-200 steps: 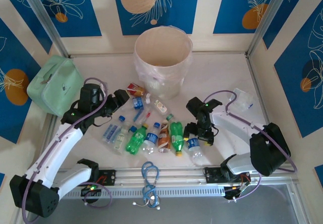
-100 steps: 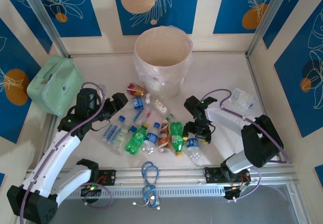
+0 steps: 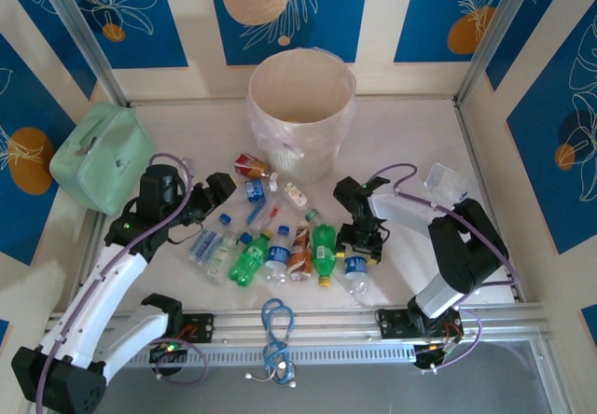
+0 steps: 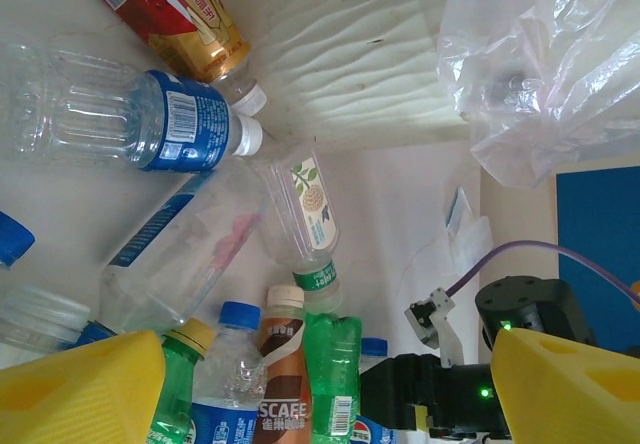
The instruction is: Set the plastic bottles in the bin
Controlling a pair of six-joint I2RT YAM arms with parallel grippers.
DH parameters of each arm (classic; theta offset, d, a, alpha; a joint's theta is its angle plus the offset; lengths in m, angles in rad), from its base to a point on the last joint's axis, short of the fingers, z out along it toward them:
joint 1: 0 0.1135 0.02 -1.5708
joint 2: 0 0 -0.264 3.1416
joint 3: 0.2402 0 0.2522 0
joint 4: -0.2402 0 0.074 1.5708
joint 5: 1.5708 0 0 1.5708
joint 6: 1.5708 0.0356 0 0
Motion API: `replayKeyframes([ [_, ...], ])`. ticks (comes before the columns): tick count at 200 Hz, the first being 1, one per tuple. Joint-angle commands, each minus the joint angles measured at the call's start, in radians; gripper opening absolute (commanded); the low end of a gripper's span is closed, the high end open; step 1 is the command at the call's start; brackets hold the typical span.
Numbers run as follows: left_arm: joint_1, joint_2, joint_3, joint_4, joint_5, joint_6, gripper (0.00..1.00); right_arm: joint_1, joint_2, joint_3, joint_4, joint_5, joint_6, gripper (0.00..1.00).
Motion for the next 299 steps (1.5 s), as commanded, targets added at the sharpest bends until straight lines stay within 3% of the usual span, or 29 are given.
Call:
replayKeyframes([
  [1,0.013,0.0,-0.013,-0.012,0.023,0.008,0.85,0.007,0.024,0.01,0.001,0.015,0.017,0.63],
  [53,0.013,0.002,-0.024,-0.005,0.02,0.006,0.85,0.006,-0.045,0.054,-0.051,0.063,0.019,0.54],
  [96,0.012,0.005,-0.006,0.009,0.032,0.009,0.85,-0.002,-0.195,0.145,-0.132,0.105,0.025,0.54],
  [119,0.001,-0.001,-0.004,0.134,0.108,-0.009,0.87,-0.002,-0.312,0.21,-0.113,0.073,0.032,0.53],
  [157,-0.154,0.042,0.033,0.383,0.178,-0.012,0.88,-0.02,-0.48,0.279,0.084,-0.052,0.115,0.54],
  [211,-0.392,0.159,0.156,0.445,0.169,0.155,0.99,-0.031,-0.471,0.44,0.275,-0.17,0.215,0.54],
  [264,-0.463,0.248,0.246,0.43,0.169,0.245,1.0,-0.019,-0.431,0.505,0.359,-0.234,0.274,0.54],
  [299,-0.513,0.295,0.298,0.392,0.172,0.303,0.94,-0.014,-0.417,0.508,0.384,-0.248,0.29,0.54],
])
